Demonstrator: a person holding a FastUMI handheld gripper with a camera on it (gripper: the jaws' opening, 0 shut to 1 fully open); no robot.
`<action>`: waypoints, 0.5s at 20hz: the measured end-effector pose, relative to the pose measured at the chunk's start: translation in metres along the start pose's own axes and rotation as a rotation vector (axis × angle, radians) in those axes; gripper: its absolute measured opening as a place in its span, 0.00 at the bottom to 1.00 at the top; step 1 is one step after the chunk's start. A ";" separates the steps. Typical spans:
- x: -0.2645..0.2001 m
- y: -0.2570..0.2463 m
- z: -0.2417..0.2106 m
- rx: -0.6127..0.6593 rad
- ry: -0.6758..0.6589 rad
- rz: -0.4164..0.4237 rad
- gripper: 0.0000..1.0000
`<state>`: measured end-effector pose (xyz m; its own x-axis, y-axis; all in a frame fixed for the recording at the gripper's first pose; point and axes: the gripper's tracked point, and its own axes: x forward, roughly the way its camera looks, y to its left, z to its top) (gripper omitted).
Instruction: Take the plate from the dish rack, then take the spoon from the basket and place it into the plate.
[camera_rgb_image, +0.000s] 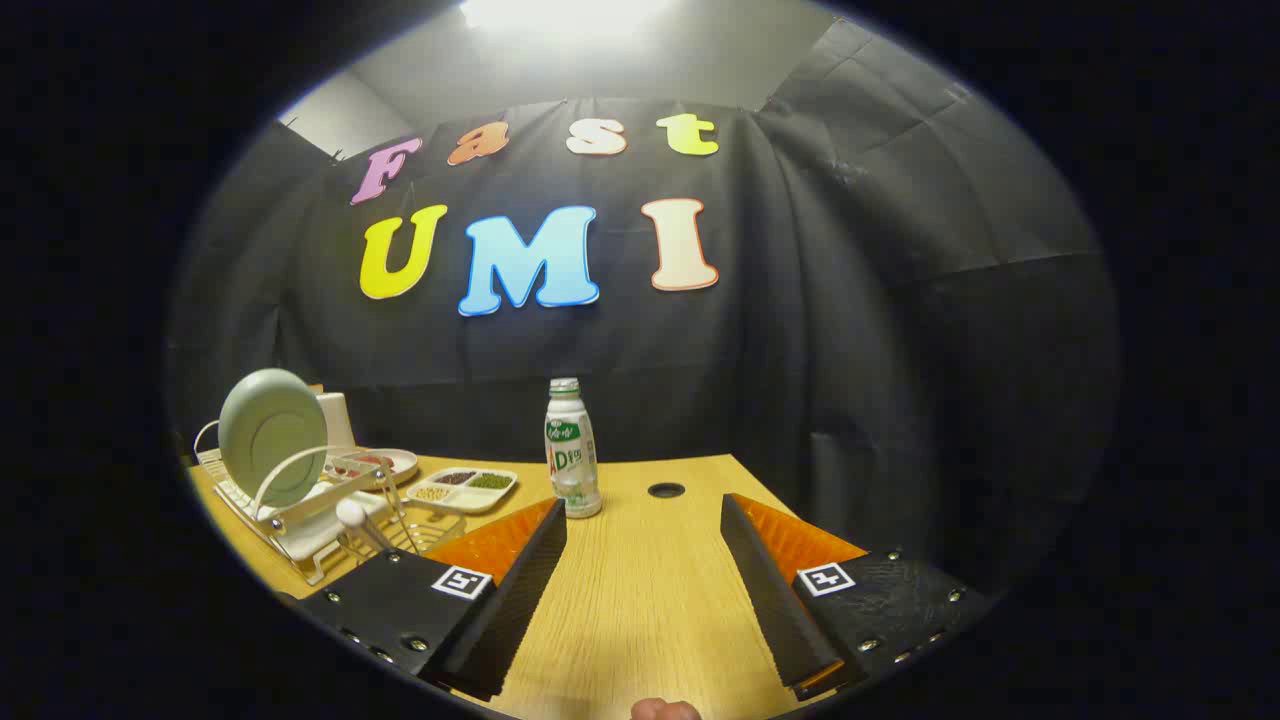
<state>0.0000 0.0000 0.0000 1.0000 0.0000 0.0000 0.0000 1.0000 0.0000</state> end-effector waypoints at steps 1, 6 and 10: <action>-0.003 -0.003 0.011 -0.034 0.003 -0.008 0.95; -0.027 0.002 0.088 -0.047 -0.033 -0.037 0.95; -0.046 0.032 0.143 -0.026 -0.023 -0.069 0.95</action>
<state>-0.0460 0.0316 0.1435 0.9974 -0.0683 0.0237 0.0689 0.9973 -0.0251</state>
